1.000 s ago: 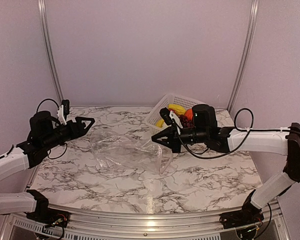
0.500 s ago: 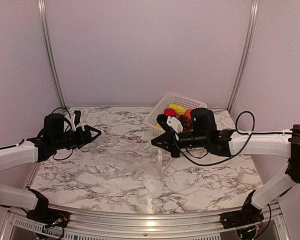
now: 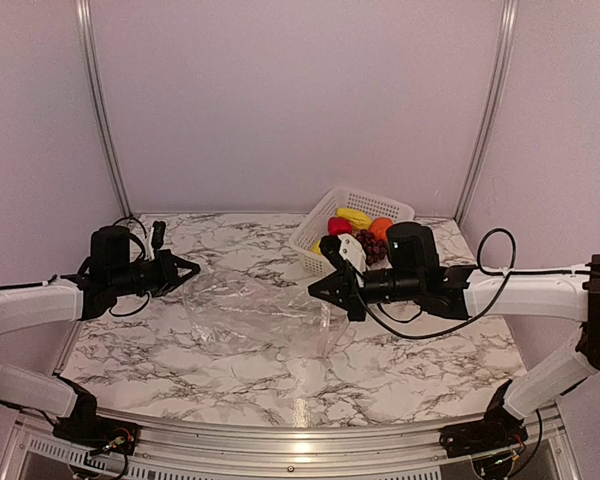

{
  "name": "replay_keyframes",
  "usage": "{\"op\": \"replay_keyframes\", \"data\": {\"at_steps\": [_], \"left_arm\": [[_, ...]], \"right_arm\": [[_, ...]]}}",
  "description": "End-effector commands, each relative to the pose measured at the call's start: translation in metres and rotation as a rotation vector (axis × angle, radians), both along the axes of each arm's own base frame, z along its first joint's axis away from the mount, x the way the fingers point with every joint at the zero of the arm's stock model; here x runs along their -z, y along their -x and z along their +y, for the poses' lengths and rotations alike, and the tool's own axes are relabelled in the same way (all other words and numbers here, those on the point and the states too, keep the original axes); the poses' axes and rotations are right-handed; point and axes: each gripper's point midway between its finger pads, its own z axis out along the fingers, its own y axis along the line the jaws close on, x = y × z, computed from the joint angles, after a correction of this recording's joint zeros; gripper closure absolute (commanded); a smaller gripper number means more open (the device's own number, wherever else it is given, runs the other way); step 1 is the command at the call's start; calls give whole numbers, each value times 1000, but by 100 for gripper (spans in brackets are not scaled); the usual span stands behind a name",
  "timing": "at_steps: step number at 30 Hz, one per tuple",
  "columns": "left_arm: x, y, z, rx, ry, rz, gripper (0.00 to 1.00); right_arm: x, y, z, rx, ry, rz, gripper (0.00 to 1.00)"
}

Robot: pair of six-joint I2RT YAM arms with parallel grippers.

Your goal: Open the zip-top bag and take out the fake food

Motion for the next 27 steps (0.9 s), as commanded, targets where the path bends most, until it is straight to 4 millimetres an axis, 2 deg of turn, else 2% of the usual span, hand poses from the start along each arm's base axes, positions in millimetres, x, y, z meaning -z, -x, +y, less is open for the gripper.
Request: {"op": "replay_keyframes", "data": {"at_steps": [1, 6, 8, 10, 12, 14, 18, 19, 20, 21, 23, 25, 27], "left_arm": [[-19, 3, 8, -4, 53, -65, 100], [4, -9, 68, -253, -13, 5, 100], [16, -12, 89, -328, -33, 47, 100], [20, -15, 87, -313, -24, 58, 100], [15, -20, 73, -250, 11, 52, 100], [13, -24, 64, -214, 7, 51, 100], [20, -38, 61, -208, -36, 73, 100], [23, -42, 63, -214, -49, 82, 94], [27, -47, 65, -222, -63, 93, 88], [28, -51, 67, -230, -71, 94, 79], [27, -58, 73, -260, -81, 89, 58], [24, -59, 84, -306, -106, 74, 43], [23, -54, 95, -344, -139, 68, 32]], "right_arm": [[-12, 2, -7, 35, -31, -22, 100], [-18, 3, -22, 68, -59, -2, 100], [-20, -5, -35, 112, -89, 24, 100], [-23, -19, -47, 165, -132, 53, 100], [-24, -37, -50, 217, -153, 71, 100], [-22, -55, -42, 251, -142, 97, 100], [-3, -102, -17, 315, -102, 196, 100], [6, -117, -14, 345, -90, 224, 96], [4, -129, -14, 379, -98, 235, 83], [11, -142, -14, 411, -94, 263, 75], [10, -160, -22, 456, -113, 300, 61], [5, -166, -35, 492, -139, 315, 43], [0, -161, -45, 506, -146, 299, 29]]}}
